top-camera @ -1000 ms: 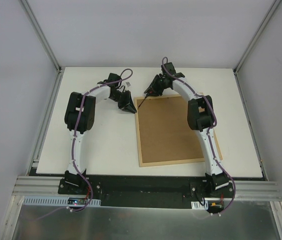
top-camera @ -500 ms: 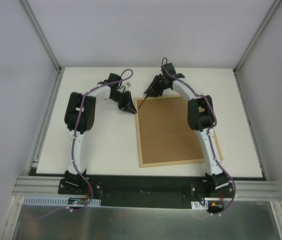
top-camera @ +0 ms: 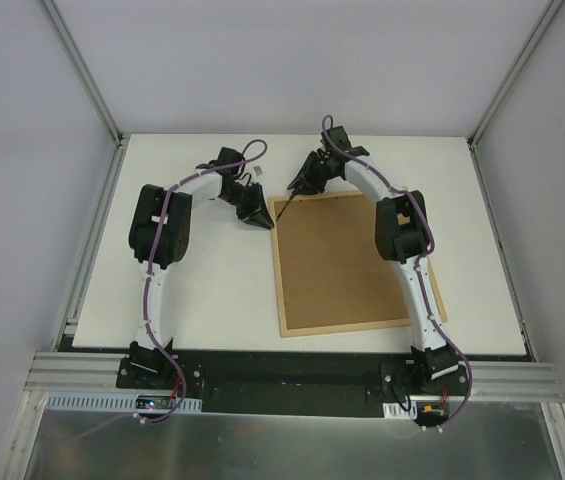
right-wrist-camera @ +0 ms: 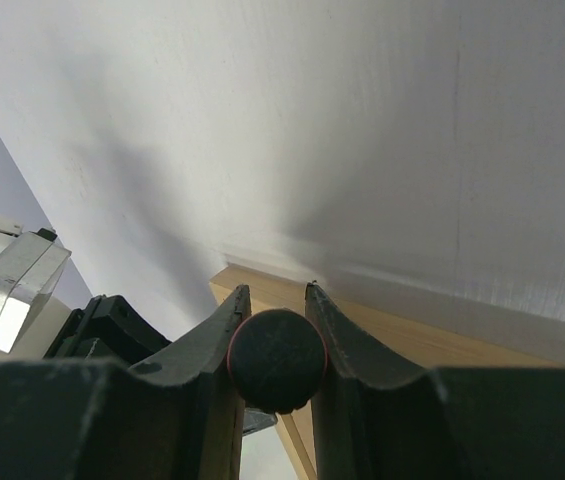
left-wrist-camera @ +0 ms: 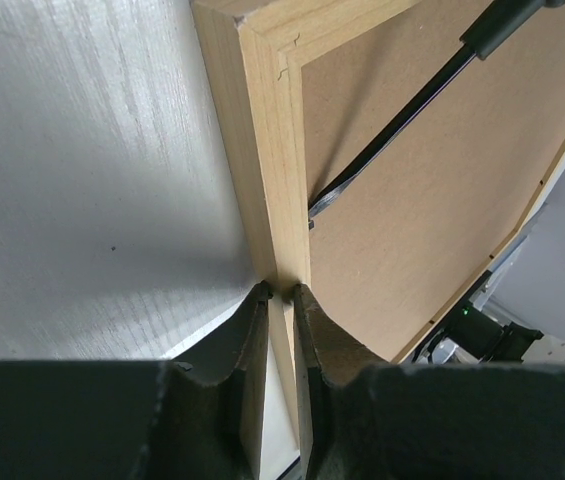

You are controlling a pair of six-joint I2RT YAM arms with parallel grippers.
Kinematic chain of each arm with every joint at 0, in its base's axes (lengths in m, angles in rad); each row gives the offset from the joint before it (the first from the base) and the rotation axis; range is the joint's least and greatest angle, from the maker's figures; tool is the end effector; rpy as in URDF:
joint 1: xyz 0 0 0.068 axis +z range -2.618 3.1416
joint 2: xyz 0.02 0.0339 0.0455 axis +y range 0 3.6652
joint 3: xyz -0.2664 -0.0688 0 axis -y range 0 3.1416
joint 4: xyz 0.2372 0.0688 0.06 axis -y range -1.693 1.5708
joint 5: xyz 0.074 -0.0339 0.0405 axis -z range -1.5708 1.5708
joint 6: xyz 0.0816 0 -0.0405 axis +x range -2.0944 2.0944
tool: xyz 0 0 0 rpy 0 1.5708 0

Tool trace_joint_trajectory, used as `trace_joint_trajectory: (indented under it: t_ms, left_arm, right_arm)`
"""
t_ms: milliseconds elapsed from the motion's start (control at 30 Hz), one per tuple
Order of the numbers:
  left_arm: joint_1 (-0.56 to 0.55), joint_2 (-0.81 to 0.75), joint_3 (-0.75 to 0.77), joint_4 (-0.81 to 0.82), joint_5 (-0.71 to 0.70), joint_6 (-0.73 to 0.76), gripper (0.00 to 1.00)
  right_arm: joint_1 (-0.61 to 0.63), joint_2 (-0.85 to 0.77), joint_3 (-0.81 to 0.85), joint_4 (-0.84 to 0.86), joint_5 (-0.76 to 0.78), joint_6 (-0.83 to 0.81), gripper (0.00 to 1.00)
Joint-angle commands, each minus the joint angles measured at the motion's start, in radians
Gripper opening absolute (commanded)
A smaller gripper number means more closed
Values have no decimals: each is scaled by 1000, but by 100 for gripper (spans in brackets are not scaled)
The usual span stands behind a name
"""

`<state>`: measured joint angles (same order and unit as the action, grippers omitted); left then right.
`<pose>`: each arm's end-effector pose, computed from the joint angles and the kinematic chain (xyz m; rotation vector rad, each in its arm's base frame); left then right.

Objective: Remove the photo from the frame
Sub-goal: Release the photo frame item from the photo frame.

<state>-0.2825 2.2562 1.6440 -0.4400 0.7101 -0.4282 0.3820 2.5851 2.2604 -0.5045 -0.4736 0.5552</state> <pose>0.4505 -0.1862 0.1145 0.0675 2.6779 -1.1727 0.5328 0.2542 0.1273 -0.0175 2.5227 0.9819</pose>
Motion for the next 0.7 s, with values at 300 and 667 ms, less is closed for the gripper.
trace_joint_trajectory:
  t_ms: [300,667]
  left_arm:
    - [-7,-23,-27,-17,-97,11,12]
    - [-9,-27,-29,-16,-90,6,12]
  right_arm:
    - [1,-65,-13,-117,0,-29,0]
    - [46,-25,28,-108,7,-17,0]
